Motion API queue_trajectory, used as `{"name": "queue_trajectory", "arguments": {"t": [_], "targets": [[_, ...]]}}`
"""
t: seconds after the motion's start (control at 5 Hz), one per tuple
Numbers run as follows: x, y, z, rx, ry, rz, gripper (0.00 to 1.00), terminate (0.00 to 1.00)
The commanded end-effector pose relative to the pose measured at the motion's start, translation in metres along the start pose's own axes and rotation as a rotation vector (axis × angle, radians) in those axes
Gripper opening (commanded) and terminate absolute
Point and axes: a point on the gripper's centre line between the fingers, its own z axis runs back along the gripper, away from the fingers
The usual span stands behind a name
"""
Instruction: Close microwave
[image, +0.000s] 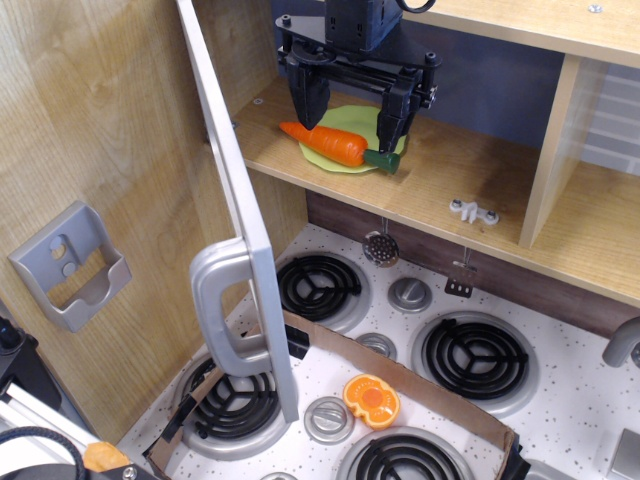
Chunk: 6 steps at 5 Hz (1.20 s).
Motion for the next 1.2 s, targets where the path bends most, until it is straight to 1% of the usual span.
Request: {"name": "queue_trajectory", "arguments": {"t": [0.0, 0.2, 0.4, 0.6, 0.8, 1.0], "targets": [[0.0, 0.0, 0.0, 0.0, 0.0, 0.0, 1.0, 0.0], [0.005, 0.0, 0.027, 0.015, -0.071, 0.007, 1.0, 0.0], [0.008, 0.003, 0.046, 0.021, -0.079, -0.038, 1.0, 0.0], [0.004, 0.008, 0.073, 0.068, -0.102, -0.044, 1.0, 0.0], [-0.004, 0.018, 0.091, 0.09, -0.114, -0.022, 1.0, 0.0], [-0.02, 0.026, 0.109, 0.136, -0.081, -0.004, 1.0, 0.0]]}}
